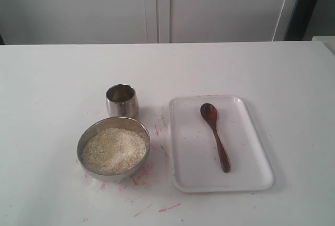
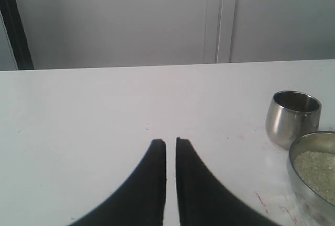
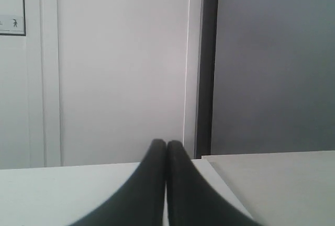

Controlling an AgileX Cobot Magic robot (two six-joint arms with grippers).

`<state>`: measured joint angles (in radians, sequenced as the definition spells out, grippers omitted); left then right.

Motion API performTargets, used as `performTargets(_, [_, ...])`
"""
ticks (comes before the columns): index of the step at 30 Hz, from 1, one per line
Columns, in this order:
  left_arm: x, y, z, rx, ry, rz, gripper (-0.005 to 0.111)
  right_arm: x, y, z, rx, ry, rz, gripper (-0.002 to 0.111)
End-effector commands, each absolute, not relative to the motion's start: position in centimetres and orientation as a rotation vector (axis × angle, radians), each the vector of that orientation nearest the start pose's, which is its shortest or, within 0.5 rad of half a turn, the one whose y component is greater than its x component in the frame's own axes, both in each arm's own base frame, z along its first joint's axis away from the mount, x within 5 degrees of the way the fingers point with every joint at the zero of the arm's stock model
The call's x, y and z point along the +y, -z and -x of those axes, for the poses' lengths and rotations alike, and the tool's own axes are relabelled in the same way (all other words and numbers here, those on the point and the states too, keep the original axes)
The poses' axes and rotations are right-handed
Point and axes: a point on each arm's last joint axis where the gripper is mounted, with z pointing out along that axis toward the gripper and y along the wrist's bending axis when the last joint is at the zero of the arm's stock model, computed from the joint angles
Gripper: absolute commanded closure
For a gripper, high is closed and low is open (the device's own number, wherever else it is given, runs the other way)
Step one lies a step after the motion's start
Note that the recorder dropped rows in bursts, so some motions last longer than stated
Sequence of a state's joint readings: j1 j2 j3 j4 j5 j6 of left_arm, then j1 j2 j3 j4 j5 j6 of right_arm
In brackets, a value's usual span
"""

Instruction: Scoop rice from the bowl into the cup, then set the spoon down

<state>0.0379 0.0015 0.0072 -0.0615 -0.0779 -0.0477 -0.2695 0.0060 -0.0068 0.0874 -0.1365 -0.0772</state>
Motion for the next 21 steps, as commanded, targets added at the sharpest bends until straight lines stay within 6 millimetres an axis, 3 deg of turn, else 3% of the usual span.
performTargets(1, [0.2,-22.1,-5.5,1.397,0.064,0.109,0.092,-1.6,-22.6,-5.2,1.331,0.240,-0.195,0.108])
performTargets(4, [0.2,-22.1,-5.5,1.397,0.064,0.109,0.092,-1.3,-22.5,-5.3,1.352,0.234,-0.153,0.108])
performTargets(9, [0.2,-22.1,-5.5,1.397,0.064,0.109,0.092,-1.4,-22.1,-5.3,1.372,0.109,-0.285,0.108])
performTargets(13, [0.2,-22.1,-5.5,1.397,0.064,0.109,0.092,-1.5,-21.3,-5.4,1.459,0.149,-0.276,0.108])
performTargets(21, [0.2,-22.1,-5.5,1.397,0.064,0.109,0.092,-1.6,-21.3,-5.4,1.467,0.153,-0.274,0.108])
